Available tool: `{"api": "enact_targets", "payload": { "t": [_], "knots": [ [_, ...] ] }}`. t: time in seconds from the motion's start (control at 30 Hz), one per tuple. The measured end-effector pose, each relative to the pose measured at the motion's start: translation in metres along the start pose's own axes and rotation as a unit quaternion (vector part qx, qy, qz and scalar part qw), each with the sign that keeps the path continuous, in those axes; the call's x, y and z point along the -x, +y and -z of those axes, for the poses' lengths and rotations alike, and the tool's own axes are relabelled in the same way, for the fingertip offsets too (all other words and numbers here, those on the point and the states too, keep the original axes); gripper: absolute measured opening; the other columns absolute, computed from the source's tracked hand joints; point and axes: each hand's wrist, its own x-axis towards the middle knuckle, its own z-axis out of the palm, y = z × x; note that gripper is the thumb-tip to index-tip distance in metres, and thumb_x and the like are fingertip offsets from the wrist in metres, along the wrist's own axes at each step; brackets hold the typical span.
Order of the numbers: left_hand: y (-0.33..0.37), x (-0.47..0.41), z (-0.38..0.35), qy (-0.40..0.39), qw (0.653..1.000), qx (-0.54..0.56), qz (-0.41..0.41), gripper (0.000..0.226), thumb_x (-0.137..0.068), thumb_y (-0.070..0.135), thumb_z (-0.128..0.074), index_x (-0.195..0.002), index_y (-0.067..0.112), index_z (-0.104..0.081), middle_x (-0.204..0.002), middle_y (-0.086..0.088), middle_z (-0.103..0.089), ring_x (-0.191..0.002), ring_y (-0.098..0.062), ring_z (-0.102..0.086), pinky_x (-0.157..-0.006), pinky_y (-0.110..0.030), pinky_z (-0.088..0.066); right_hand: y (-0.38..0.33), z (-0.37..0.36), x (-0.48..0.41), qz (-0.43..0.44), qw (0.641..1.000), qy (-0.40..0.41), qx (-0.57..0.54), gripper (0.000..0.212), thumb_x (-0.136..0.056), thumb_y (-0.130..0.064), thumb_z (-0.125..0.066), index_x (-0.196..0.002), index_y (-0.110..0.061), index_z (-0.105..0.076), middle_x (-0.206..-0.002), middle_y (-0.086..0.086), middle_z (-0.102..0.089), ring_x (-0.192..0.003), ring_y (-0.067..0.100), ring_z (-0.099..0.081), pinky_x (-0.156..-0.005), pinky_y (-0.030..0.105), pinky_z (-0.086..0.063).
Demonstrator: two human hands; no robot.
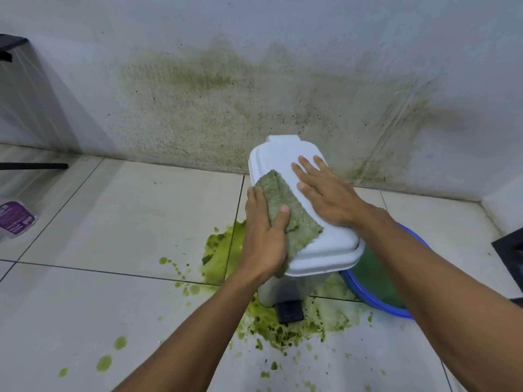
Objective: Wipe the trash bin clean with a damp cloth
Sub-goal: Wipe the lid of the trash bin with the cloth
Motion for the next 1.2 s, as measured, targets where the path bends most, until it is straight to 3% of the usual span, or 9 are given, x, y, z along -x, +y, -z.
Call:
{"api": "enact_targets", "payload": {
  "t": [0.17,0.3,0.4,0.63,0.83,0.93,1.03,1.1,1.2],
  "knots": [
    [0.008,-0.056,0.015,0.034,0.999,0.004,0.034,0.069,-0.108,0.043,-0.039,-0.164,0.026,-0.003,-0.171,0.011,0.005,-0.157,-0.009,0.001,-0.128,-0.041,-0.006,-0.007,0.007,-0.004,0.019,0.999,-0.035,0.004,0.052,-0.108,-0.044,-0.025,-0.159,-0.041,-0.014,-0.167,-0.017,0.002,-0.155,0.011,0.012,-0.124,0.057,-0.004],
    [0.008,-0.061,0.018,0.035,0.999,0.001,0.039,0.067,-0.109,0.044,-0.037,-0.164,0.028,-0.002,-0.171,0.011,0.005,-0.157,-0.009,0.0,-0.128,-0.042,-0.008,-0.044,-0.004,-0.001,-0.171,0.985,-0.002,-0.016,0.06,-0.107,-0.039,-0.028,-0.161,-0.027,-0.006,-0.169,-0.003,0.011,-0.155,0.022,0.013,-0.119,0.067,-0.004],
    [0.004,-0.023,0.008,0.045,0.998,0.029,0.024,0.064,-0.109,0.044,-0.036,-0.163,0.033,-0.003,-0.169,0.019,0.002,-0.155,-0.001,-0.001,-0.129,-0.04,-0.009,-0.061,-0.017,0.0,-0.239,0.969,0.066,-0.021,0.065,-0.107,-0.04,-0.026,-0.16,-0.01,-0.004,-0.169,0.012,0.004,-0.156,0.026,0.004,-0.121,0.058,-0.012],
    [0.008,-0.025,-0.007,0.033,0.999,0.008,0.009,0.069,-0.109,0.043,-0.035,-0.163,0.028,0.006,-0.169,0.015,0.016,-0.155,-0.003,0.012,-0.128,-0.036,0.0,-0.028,-0.006,0.0,-0.134,0.988,0.05,0.055,0.06,-0.108,-0.039,-0.025,-0.159,-0.009,-0.016,-0.164,0.025,-0.012,-0.151,0.036,-0.012,-0.12,0.046,-0.018],
    [0.014,-0.118,0.019,0.059,0.996,-0.029,0.052,0.066,-0.11,0.041,-0.032,-0.164,0.017,-0.002,-0.172,0.001,0.008,-0.158,-0.017,0.009,-0.127,-0.039,0.001,-0.02,-0.001,0.005,-0.1,0.993,-0.005,0.061,0.062,-0.107,-0.046,-0.025,-0.161,-0.02,-0.008,-0.168,0.016,0.005,-0.154,0.037,0.004,-0.123,0.047,-0.005],
    [0.007,-0.114,0.019,0.056,0.996,-0.063,-0.002,0.063,-0.109,0.041,-0.032,-0.164,0.019,-0.009,-0.172,0.001,-0.003,-0.158,-0.019,0.006,-0.128,-0.047,-0.003,-0.01,0.003,0.009,-0.062,0.995,-0.025,0.068,0.064,-0.106,-0.049,-0.026,-0.161,-0.023,-0.008,-0.169,0.011,0.006,-0.154,0.039,0.005,-0.123,0.048,-0.006],
    [-0.004,-0.086,0.017,0.08,0.99,-0.102,-0.055,0.065,-0.109,0.042,-0.03,-0.164,0.02,-0.002,-0.172,0.005,0.006,-0.156,-0.014,0.017,-0.127,-0.04,0.006,-0.007,0.007,0.01,-0.018,0.996,-0.041,0.074,0.063,-0.106,-0.048,-0.028,-0.161,-0.025,-0.008,-0.169,0.005,0.006,-0.155,0.035,0.006,-0.124,0.045,-0.005],
    [-0.004,-0.087,0.026,0.073,0.975,-0.185,-0.096,0.064,-0.11,0.042,-0.03,-0.164,0.018,-0.006,-0.171,0.006,0.005,-0.156,-0.014,0.018,-0.125,-0.036,0.011,-0.008,0.008,0.008,0.01,0.996,-0.047,0.079,0.064,-0.105,-0.05,-0.029,-0.161,-0.026,-0.008,-0.169,0.003,0.006,-0.155,0.033,0.007,-0.124,0.046,-0.005],
    [0.011,-0.122,0.042,-0.016,0.918,-0.375,-0.127,0.062,-0.109,0.043,-0.027,-0.164,0.016,-0.013,-0.172,0.001,-0.003,-0.158,-0.02,0.01,-0.126,-0.04,0.012,-0.009,0.009,0.007,0.028,0.994,-0.055,0.086,0.07,-0.101,-0.057,-0.029,-0.161,-0.026,-0.01,-0.169,0.002,0.004,-0.155,0.034,0.005,-0.125,0.048,-0.006]
  ]
}}
